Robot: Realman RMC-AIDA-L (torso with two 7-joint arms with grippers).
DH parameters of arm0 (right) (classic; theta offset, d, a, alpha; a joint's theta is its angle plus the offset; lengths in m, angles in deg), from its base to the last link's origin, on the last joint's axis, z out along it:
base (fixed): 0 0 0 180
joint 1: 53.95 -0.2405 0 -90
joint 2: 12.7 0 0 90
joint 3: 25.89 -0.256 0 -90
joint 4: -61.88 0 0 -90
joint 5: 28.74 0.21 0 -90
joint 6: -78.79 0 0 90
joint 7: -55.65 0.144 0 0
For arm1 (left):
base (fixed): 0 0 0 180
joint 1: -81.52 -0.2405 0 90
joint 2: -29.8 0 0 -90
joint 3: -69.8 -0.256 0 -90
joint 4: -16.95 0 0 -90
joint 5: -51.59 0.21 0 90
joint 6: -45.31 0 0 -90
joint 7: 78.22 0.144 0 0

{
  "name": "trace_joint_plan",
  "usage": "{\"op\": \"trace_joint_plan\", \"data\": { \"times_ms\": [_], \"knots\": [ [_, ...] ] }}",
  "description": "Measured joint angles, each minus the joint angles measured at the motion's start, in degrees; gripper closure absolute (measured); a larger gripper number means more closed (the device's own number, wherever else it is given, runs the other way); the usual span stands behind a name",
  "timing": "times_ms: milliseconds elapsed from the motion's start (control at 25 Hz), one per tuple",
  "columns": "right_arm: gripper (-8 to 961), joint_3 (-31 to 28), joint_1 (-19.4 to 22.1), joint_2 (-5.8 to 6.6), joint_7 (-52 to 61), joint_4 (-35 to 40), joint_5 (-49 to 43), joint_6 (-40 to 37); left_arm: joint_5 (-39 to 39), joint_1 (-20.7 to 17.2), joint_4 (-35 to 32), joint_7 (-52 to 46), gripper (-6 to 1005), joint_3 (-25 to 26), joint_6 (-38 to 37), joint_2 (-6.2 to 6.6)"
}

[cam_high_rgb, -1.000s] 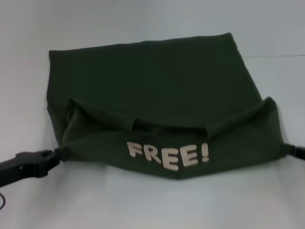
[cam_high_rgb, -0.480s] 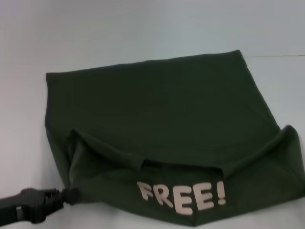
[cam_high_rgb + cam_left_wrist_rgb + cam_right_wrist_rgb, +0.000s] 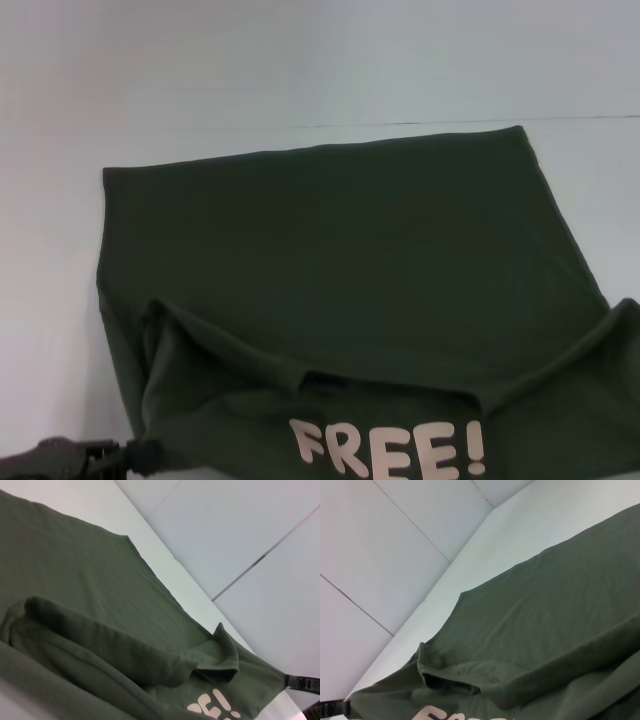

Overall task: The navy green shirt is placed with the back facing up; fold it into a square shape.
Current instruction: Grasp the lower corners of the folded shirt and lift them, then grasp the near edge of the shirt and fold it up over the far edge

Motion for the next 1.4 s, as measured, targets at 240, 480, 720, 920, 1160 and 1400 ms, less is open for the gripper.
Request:
{"op": "trace_joint_plan", "data": {
  "times_ms": [240, 480, 720, 920, 1160, 1400],
  "knots": [
    [923, -1.4, 1.3, -0.34, -0.1, 0.5, 0.0, -0.7, 0.8, -0.5, 0.0, 0.0, 961, 0.9, -0.4, -0.09],
    [923, -6.1, -2.0, -0.48, 0.4, 0.6, 0.2, -0.8, 0.5, 2.3, 0.1, -0.6, 961, 4.1, 0.2, 1.15],
    [923, -9.0, -8.0, 0.05, 2.9, 0.5, 0.3, -0.6, 0.3, 6.6, 0.3, -1.8, 962, 7.3, 1.2, 3.17],
    [923, -10.1, -13.6, 0.83, 5.4, 0.6, 0.4, 1.5, -0.3, 10.4, 0.7, -3.4, 962, 7.7, 4.7, 4.72],
    [923, -10.2, -20.6, 1.64, 8.6, 0.5, 0.4, 7.3, -1.3, 15.1, 1.9, -5.0, 961, 7.6, 12.1, 6.63],
    [923, -9.1, -26.9, 1.5, 9.0, -2.3, 0.4, 18.2, -2.6, 19.4, 4.9, -5.7, 962, 7.1, 23.0, 7.78]
  ]
}}
